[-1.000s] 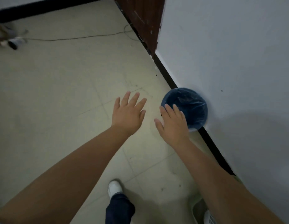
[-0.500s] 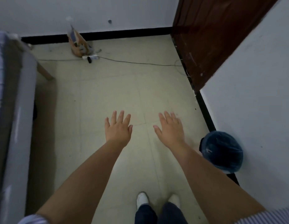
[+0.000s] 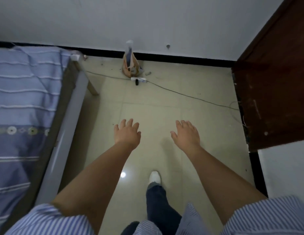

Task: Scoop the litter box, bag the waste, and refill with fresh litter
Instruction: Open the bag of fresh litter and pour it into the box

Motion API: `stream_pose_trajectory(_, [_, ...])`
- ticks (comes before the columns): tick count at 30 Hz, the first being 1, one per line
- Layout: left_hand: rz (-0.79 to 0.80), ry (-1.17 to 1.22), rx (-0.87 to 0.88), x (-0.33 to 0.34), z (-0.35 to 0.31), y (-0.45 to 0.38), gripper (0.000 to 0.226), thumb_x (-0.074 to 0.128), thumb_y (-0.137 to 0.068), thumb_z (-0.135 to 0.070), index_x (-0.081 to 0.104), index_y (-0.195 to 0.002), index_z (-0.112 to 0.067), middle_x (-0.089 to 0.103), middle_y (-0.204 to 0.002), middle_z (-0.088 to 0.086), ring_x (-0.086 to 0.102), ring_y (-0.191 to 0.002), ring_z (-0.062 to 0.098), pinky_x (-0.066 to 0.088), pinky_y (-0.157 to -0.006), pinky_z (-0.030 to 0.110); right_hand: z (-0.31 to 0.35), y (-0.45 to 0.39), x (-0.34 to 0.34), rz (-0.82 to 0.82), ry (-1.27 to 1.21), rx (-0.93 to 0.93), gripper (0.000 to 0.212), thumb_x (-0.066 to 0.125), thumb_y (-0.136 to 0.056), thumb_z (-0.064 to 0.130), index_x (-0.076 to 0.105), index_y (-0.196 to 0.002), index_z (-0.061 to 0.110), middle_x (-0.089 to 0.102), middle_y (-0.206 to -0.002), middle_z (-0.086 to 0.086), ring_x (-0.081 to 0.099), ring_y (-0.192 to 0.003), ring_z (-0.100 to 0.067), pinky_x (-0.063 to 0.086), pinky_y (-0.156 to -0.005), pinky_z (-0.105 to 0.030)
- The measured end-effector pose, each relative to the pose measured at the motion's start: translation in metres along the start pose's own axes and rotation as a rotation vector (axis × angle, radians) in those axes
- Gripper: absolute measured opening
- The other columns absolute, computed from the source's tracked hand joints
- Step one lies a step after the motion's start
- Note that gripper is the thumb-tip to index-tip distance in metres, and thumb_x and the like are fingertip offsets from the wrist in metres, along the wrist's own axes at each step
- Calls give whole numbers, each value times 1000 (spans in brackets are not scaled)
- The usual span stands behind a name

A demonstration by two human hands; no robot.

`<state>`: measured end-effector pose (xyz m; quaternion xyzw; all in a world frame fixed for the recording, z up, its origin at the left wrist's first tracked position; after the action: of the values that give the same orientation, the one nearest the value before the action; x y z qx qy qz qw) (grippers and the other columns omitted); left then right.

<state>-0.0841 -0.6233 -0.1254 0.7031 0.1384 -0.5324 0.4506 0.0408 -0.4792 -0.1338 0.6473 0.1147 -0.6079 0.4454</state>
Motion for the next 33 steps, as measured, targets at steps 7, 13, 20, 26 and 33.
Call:
stream_pose_trajectory(7, [-51, 85, -104, -101, 78, -143, 46, 32, -99, -34, 29, -144, -21, 16, -156, 1, 9, -145, 23, 13, -115, 41, 77, -158, -90, -36, 56, -77, 54, 32, -95, 37, 33, -141, 8, 40, -142, -10, 33, -133, -24, 27, -108, -34])
stream_pose_trajectory(13, [-73, 73, -99, -171, 149, -276, 44, 31, -100, -33, 32, -142, -19, 21, -154, 2, 14, -143, 24, 17, -114, 43, 155, -302, -139, -52, 24, -53, 48, 37, -96, 33, 38, -137, 7, 44, -138, -11, 39, -128, -26, 36, -99, -35])
stream_pose_trajectory(20, [-22, -28, -32, -255, 201, -444, 43, 32, -99, -32, 36, -139, -16, 28, -150, 5, 21, -140, 24, 22, -112, 42, 234, -454, -200, -69, -83, -5, 44, 38, -97, 27, 38, -137, 8, 43, -138, -10, 39, -126, -26, 38, -97, -34])
stream_pose_trajectory(26, [80, -51, 64, -279, 182, -578, 43, 38, -97, -26, 35, -138, -15, 36, -144, 6, 29, -135, 23, 27, -108, 38, 229, -588, -204, -5, -163, 59, 36, 38, -95, 20, 49, -124, 3, 52, -126, -15, 47, -115, -30, 41, -83, -32])
stream_pose_trajectory(33, [216, -22, 108, -251, 170, -736, 45, 41, -96, -20, 34, -141, -20, 39, -141, 6, 38, -129, 24, 36, -102, 35, 207, -744, -153, 196, -137, -10, 37, 40, -96, 14, 47, -131, 4, 53, -127, -16, 50, -114, -28, 45, -90, -36])
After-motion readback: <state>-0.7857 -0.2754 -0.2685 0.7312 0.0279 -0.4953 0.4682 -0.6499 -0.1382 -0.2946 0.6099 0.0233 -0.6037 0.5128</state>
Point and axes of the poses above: each hand's wrist, its own y-axis away from the middle knuckle, its own x-axis out of the palm, z = x × y, the point moved 3 cm from there along -y, towards the middle knuckle
